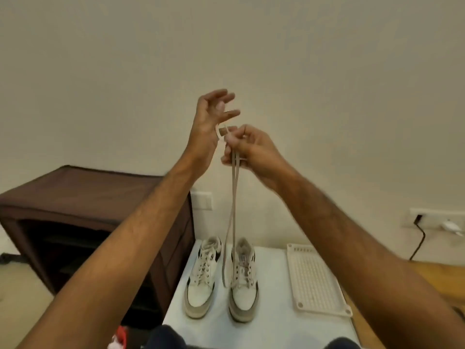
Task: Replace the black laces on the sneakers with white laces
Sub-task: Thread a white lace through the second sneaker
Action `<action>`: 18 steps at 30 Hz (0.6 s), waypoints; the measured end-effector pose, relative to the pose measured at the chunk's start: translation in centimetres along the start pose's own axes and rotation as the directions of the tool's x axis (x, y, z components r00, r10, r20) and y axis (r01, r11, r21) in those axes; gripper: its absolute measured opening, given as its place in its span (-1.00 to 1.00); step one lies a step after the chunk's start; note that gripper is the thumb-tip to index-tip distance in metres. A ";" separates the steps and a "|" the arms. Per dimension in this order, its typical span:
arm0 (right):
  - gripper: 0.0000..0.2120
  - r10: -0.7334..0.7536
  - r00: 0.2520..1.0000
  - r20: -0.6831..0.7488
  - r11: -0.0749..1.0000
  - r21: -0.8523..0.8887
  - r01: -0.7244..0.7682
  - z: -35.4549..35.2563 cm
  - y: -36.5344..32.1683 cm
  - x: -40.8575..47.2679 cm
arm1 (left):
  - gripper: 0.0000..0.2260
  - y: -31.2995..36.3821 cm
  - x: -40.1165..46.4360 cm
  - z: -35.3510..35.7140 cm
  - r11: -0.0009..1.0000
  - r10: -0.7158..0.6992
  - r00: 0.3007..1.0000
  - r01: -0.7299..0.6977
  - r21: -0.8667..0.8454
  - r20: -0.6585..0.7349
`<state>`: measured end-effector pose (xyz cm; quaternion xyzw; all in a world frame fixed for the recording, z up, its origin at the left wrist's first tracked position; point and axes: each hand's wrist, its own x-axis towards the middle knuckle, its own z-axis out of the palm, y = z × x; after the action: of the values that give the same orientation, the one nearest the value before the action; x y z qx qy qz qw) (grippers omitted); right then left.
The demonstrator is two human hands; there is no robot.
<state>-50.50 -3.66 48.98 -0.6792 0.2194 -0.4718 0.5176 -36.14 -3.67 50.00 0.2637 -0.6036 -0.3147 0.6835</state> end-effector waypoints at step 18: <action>-0.84 0.053 0.826 -0.561 0.972 -0.162 -0.172 -13.1 10.9 1.2 | -0.79 -23.4 -18.9 -7.1 0.648 -0.646 0.751 0.445 0.618 0.137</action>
<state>-59.26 -15.14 39.77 -0.5496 0.4468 -0.5909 0.3862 -33.05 -5.14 19.31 0.5605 -0.6669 -0.3627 0.3309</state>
